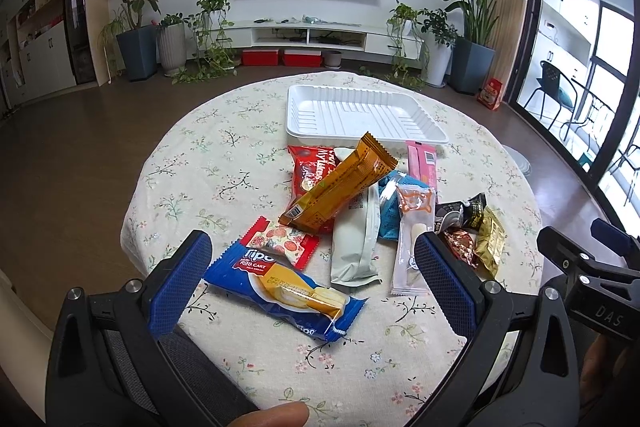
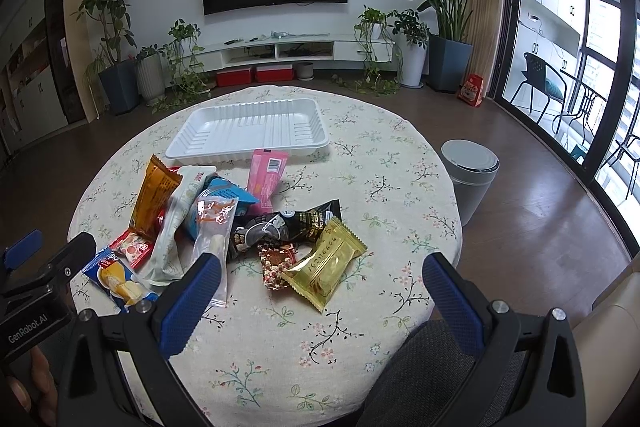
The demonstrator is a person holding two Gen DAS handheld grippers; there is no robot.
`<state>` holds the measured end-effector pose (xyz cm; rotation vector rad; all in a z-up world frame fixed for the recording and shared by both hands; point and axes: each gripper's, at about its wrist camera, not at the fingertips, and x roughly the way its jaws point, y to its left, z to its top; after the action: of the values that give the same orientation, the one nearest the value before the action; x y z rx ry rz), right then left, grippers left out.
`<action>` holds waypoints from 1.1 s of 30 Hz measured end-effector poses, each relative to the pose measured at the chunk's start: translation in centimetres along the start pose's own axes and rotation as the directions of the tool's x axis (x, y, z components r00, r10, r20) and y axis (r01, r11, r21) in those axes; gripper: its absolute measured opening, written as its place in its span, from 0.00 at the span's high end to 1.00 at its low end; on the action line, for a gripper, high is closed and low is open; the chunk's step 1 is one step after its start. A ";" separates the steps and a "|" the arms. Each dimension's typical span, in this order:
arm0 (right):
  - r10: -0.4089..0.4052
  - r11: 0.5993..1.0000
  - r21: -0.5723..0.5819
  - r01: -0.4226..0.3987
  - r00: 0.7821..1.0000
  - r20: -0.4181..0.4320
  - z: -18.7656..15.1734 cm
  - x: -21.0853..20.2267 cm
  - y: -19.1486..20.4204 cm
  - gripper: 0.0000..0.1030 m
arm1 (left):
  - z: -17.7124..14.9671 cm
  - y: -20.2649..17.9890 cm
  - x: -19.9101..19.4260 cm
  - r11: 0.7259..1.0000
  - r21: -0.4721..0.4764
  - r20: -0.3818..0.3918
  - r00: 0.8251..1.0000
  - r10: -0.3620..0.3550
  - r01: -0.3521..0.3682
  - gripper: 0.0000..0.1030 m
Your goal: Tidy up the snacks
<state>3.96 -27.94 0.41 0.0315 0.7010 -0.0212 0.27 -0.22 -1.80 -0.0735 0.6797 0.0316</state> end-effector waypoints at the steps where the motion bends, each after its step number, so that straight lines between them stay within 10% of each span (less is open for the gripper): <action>1: 0.000 1.000 0.000 0.000 1.000 0.000 0.0 0.0 0.0 0.00 | 0.0 0.0 0.0 1.000 0.000 0.000 1.000 0.000 0.000 0.00; 33: -0.003 1.000 -0.006 0.003 1.000 -0.008 -0.2 0.1 0.2 0.00 | -0.3 0.0 0.0 1.000 -0.001 -0.001 1.000 0.001 -0.001 0.00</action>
<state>3.93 -27.69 0.14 0.0249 0.7091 -0.0222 0.09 -0.29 -2.09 -0.0740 0.6811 0.0328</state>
